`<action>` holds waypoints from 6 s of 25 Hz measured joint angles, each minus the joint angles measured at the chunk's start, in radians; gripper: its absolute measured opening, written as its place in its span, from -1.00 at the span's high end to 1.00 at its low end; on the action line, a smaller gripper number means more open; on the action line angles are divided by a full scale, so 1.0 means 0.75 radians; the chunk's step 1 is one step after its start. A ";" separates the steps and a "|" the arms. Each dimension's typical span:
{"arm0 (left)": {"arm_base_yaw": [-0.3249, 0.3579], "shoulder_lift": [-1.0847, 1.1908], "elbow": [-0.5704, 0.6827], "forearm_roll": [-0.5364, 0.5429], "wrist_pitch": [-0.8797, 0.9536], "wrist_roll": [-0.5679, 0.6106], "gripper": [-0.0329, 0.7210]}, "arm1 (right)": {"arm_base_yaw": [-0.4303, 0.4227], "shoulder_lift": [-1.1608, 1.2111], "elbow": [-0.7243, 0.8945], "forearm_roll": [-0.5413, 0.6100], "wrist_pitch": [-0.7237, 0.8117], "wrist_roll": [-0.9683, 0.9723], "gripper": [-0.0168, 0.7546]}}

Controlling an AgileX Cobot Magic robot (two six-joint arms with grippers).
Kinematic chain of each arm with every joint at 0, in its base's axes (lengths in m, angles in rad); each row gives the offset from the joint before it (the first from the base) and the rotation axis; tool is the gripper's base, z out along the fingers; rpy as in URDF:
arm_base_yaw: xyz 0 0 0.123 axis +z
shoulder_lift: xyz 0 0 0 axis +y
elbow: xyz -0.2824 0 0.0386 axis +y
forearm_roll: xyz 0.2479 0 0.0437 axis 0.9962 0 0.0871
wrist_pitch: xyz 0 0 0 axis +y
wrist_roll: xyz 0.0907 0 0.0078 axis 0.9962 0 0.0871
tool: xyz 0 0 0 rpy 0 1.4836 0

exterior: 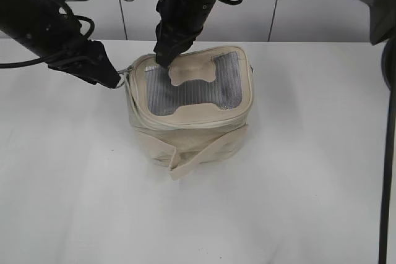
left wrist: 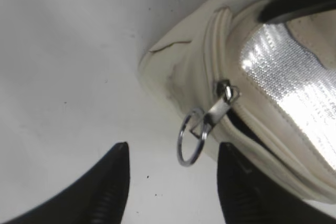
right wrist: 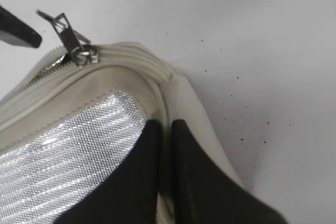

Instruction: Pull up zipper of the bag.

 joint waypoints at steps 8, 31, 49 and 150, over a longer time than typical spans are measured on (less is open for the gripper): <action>-0.056 0.035 -0.019 0.004 -0.038 0.012 -0.03 | 0.000 0.000 0.000 0.001 0.000 -0.001 0.85; -0.066 -0.007 -0.041 0.064 0.269 -0.039 0.78 | 0.007 -0.002 0.002 0.001 0.014 0.033 0.85; -0.253 -0.056 -0.039 0.119 0.401 -0.239 0.78 | 0.008 -0.005 0.005 -0.062 -0.014 0.154 0.85; -0.077 -0.177 -0.047 0.182 -0.179 -0.670 -0.23 | -0.149 -0.105 0.005 -0.379 0.029 0.866 -0.23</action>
